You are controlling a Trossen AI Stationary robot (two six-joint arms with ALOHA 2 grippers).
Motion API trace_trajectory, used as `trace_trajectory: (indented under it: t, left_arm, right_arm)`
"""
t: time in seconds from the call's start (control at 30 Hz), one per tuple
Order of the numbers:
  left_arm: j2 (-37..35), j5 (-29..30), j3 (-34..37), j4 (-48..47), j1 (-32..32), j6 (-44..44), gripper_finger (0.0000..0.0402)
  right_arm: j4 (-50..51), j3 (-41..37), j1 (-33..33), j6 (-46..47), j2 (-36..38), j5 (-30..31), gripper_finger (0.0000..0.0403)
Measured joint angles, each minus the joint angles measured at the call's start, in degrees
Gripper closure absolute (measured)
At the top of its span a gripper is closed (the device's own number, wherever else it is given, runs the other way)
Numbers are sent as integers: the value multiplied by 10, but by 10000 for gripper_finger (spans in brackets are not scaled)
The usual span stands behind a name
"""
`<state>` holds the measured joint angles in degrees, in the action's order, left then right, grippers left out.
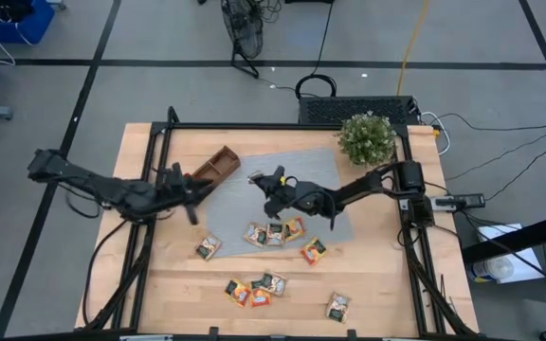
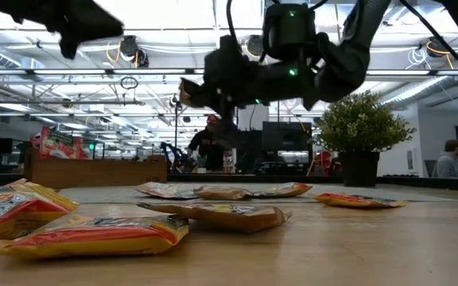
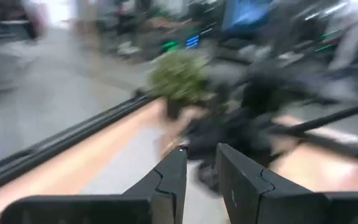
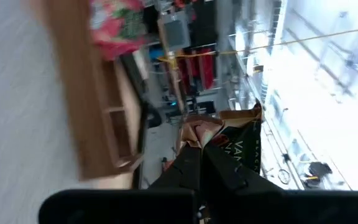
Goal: Pick & Place Tea
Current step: Put the brown tea bag into the middle section of the wooden organizer
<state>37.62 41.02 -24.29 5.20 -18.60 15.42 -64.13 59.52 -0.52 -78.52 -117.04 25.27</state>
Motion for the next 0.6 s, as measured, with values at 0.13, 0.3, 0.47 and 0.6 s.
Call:
trace_trajectory:
  t: [0.13, 0.3, 0.47, 0.6]
  left_arm:
    - [92, -8, 0, 19, 75, 64, 309]
    - [201, -99, 1, 115, 152, 67, 308]
    - [276, -158, 1, 220, 170, -36, 268]
    - [289, -142, 0, 238, 164, -83, 202]
  right_arm:
    - [3, 15, -1, 14, -1, -1, 403]
    - [5, 21, -2, 32, 0, -29, 403]
    - [14, 20, -2, 45, 0, -28, 403]
    - [19, 20, -2, 58, 0, -17, 403]
